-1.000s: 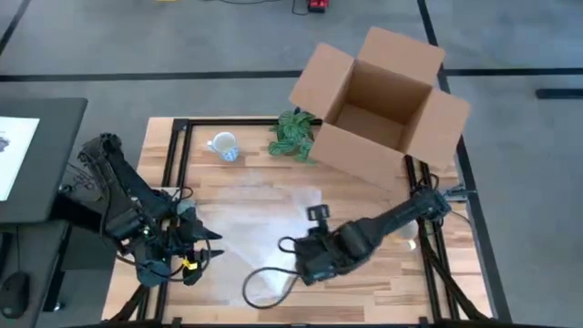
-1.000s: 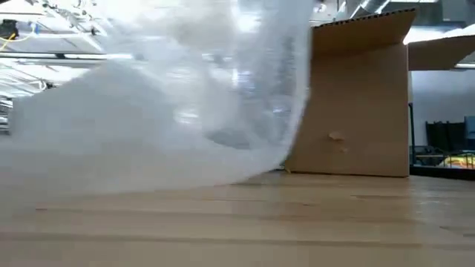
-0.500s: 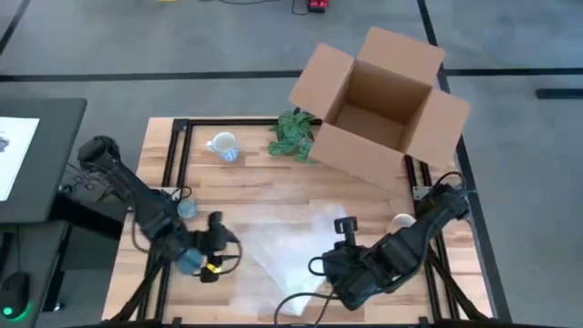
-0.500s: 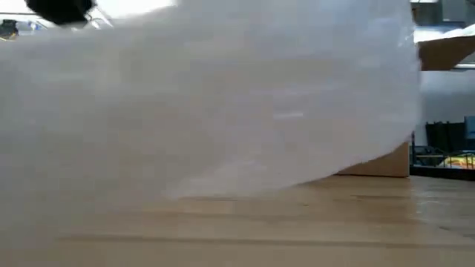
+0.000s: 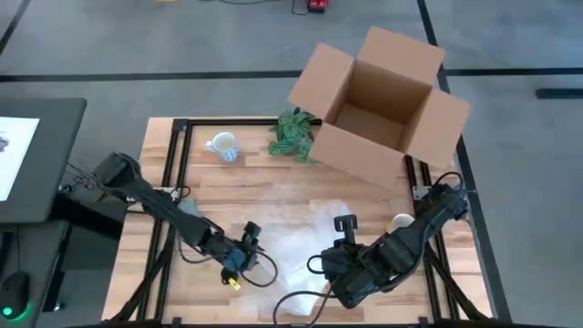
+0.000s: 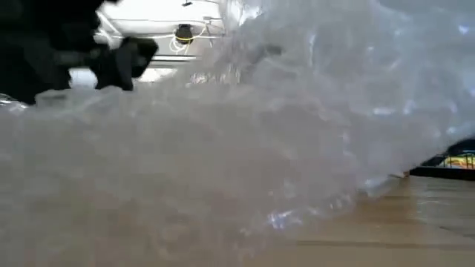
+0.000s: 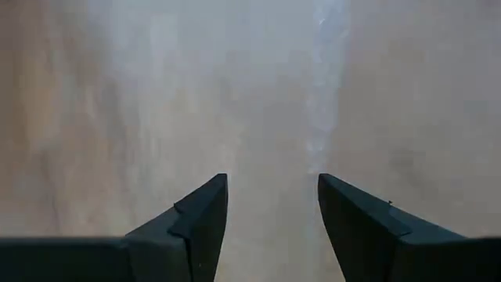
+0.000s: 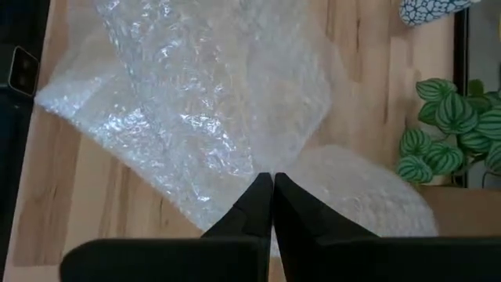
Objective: Wrap mug
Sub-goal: Prepare the bubble wrap
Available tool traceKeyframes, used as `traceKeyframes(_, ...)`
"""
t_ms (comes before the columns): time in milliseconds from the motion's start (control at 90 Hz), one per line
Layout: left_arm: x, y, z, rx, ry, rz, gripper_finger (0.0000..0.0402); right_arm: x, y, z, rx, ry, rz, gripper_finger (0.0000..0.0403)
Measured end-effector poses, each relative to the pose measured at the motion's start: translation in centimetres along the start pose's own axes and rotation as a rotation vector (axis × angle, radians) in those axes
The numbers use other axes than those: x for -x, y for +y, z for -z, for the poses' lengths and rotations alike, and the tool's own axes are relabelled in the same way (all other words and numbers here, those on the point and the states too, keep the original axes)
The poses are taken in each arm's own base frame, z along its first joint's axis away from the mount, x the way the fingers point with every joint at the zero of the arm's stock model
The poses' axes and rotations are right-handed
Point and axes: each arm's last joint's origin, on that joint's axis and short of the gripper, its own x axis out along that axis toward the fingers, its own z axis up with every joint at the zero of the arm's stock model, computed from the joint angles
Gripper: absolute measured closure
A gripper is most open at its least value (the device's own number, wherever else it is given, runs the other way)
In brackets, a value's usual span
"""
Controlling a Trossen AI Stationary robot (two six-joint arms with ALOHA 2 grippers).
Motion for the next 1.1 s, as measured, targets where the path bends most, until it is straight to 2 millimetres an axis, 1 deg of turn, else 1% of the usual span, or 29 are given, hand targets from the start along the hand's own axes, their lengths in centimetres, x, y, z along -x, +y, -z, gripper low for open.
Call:
traceKeyframes(100, -1.3, 0.0, 0.1, 0.037, 0.042, -0.01, 0.0225, 0.0, 0.0, 0.0, 0.001, 0.001, 0.0, 0.0403)
traceKeyframes(178, -1.4, -0.2, 0.3, 0.064, 0.068, 0.0, 0.0244, 0.0, 0.0, 0.0, 0.0, 0.001, 0.001, 0.0403)
traceKeyframes(244, -1.1, -0.3, 0.5, 0.095, 0.092, 0.003, 0.028, 0.0, 0.0, 0.0, 0.0, 0.001, 0.001, 0.0403)
traceKeyframes(367, -0.2, -0.6, 1.6, 0.175, 0.216, 0.033, 0.0374, 0.1, 0.2, 0.1, 0.007, -0.001, -0.003, 0.0403)
traceKeyframes(411, 0.1, -0.9, 2.2, 0.206, 0.278, 0.045, 0.0389, 0.2, 0.3, 0.1, 0.01, -0.002, -0.004, 0.0403)
traceKeyframes(622, 2.6, -3.5, 4.5, 0.291, 0.496, -0.004, 0.0401, 0.6, 1.1, 0.4, 0.033, -0.022, 0.01, 0.0403)
traceKeyframes(756, 5.4, -5.0, 5.3, 0.41, 0.541, -0.063, 0.0402, 0.8, 1.4, 0.6, 0.036, -0.027, 0.007, 0.0403)
traceKeyframes(867, 8.6, -5.8, 6.0, 0.524, 0.494, -0.147, 0.0401, 0.2, 1.7, 0.8, 0.041, -0.001, 0.011, 0.0403)
traceKeyframes(933, 10.2, -6.4, 6.2, 0.588, 0.421, -0.171, 0.0401, -0.6, 2.1, 1.2, 0.042, 0.046, -0.013, 0.0403)
traceKeyframes(1033, 12.1, -6.9, 6.2, 0.651, 0.273, -0.167, 0.0401, -2.3, 2.4, 1.8, 0.009, 0.151, -0.059, 0.0403)
traceKeyframes(1100, 12.9, -6.9, 6.2, 0.671, 0.194, -0.183, 0.0401, -3.5, 3.0, 2.6, -0.016, 0.235, -0.087, 0.0403)
